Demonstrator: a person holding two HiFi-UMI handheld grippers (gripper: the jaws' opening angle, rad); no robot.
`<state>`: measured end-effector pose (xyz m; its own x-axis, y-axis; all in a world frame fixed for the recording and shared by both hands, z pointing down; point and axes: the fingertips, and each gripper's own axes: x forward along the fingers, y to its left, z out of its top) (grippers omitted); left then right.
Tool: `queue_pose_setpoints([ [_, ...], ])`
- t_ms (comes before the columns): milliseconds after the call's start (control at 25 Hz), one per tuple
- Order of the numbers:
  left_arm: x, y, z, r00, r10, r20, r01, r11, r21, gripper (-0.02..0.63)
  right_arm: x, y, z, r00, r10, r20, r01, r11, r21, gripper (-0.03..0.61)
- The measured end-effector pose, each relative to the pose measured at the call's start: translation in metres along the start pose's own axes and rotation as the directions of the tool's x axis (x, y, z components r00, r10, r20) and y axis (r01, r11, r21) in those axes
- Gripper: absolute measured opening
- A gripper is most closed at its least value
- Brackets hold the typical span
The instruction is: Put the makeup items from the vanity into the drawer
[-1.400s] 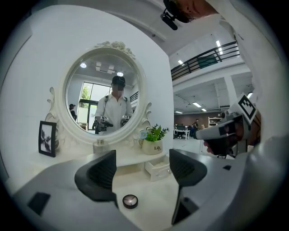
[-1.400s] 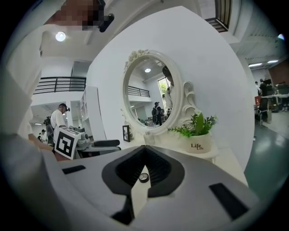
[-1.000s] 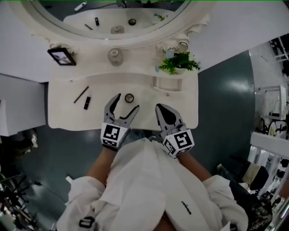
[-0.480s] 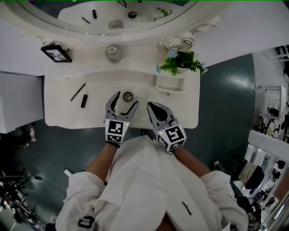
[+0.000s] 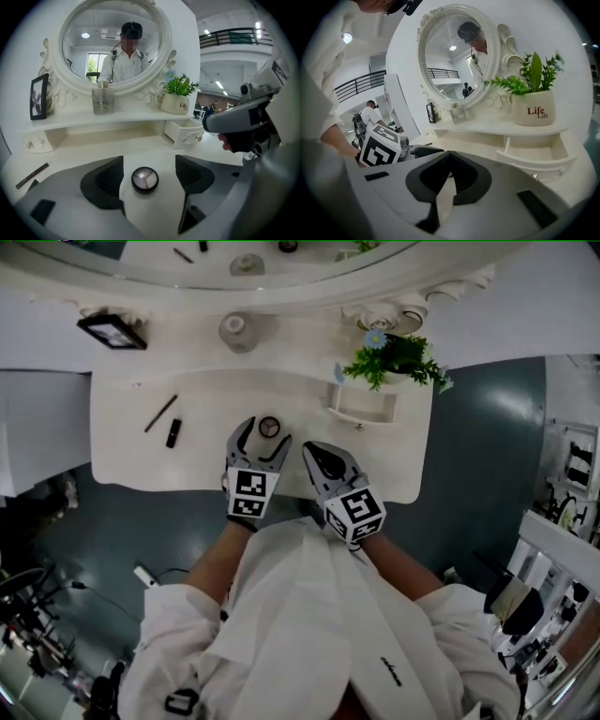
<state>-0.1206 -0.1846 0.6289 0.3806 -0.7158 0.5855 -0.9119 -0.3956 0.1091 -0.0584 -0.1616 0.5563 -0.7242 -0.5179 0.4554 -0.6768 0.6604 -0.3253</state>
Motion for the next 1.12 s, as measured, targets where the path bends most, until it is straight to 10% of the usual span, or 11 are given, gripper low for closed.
queue_pose_setpoints([
  [1120,0.033,0.014,-0.040,0.989,0.079,-0.128,-0.068,0.993,0.092,0.276,0.029,-0.024,-0.042,0.997,0.011,-0.074,-0.007,0.998,0.055,0.018],
])
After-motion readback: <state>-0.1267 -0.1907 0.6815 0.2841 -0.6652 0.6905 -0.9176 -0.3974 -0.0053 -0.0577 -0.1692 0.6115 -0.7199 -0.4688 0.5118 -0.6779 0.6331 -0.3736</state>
